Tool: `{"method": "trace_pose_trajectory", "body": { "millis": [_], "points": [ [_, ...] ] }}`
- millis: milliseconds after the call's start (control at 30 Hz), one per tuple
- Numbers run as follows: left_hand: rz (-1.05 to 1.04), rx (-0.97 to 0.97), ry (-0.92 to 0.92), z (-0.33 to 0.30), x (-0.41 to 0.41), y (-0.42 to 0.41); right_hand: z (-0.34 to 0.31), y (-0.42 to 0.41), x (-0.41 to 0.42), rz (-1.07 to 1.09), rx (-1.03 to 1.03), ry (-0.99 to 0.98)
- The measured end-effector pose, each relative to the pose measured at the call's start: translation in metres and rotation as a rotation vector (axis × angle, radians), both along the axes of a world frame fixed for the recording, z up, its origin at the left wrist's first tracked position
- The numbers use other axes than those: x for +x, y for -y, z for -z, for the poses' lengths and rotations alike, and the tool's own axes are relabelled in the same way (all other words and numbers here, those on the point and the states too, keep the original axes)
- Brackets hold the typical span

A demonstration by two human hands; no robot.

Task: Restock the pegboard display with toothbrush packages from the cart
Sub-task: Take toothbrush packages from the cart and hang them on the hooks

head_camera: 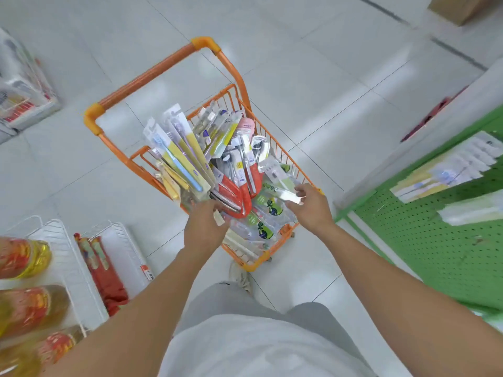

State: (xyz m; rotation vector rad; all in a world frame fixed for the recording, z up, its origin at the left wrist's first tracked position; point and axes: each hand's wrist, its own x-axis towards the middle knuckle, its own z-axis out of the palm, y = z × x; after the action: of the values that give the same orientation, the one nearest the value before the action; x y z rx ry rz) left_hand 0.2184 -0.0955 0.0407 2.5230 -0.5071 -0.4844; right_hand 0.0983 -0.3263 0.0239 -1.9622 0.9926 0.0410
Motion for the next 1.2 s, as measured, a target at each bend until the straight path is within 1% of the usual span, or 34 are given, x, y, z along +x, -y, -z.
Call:
{"method": "trace_pose_trajectory", "body": {
  "millis": [67,133,233,300,367,467,533,633,700,767,833,967,1033,1100,1200],
  "points": [
    [0.006,-0.005,-0.036,0.007,0.023,-0.015,0.002,-0.002,0.028,-0.013,-0.011,-0.055],
    [0.021,-0.007,-0.074,0.011,0.039,-0.025,0.007,-0.009,0.049,-0.074,-0.026,-0.128],
    [0.112,0.089,-0.076,0.022,0.044,-0.038,0.017,-0.024,0.066,-0.182,-0.076,-0.265],
    [0.152,0.165,-0.058,0.030,0.038,-0.045,0.026,-0.030,0.068,-0.171,-0.161,-0.285],
    [0.136,0.175,-0.056,0.035,0.032,-0.048,0.033,-0.024,0.072,-0.125,-0.236,-0.254],
    [0.082,0.125,-0.074,0.043,0.032,-0.046,0.034,-0.003,0.086,-0.118,-0.221,-0.247],
    [0.079,0.083,-0.118,0.046,0.034,-0.044,0.032,0.009,0.099,-0.124,-0.164,-0.242],
    [0.051,-0.070,-0.212,0.043,0.035,-0.039,0.033,0.024,0.121,-0.105,-0.086,-0.273],
    [-0.053,-0.181,-0.297,0.037,0.033,-0.034,0.037,0.030,0.130,-0.072,-0.086,-0.260],
    [-0.173,-0.288,-0.419,0.032,0.032,-0.028,0.037,0.033,0.132,-0.052,-0.093,-0.207],
    [-0.237,-0.399,-0.505,0.023,0.032,-0.018,0.032,0.038,0.127,-0.049,-0.105,-0.126],
    [-0.263,-0.541,-0.490,-0.006,0.038,0.011,-0.019,0.048,0.117,-0.098,-0.256,0.083],
    [-0.280,-0.621,-0.470,-0.026,0.044,0.031,-0.062,0.049,0.110,-0.115,-0.295,0.251],
    [-0.300,-0.671,-0.472,-0.045,0.053,0.051,-0.102,0.049,0.100,-0.068,-0.251,0.391],
    [-0.318,-0.722,-0.591,-0.068,0.064,0.082,-0.140,0.046,0.085,0.030,-0.060,0.496]
  ]
}}
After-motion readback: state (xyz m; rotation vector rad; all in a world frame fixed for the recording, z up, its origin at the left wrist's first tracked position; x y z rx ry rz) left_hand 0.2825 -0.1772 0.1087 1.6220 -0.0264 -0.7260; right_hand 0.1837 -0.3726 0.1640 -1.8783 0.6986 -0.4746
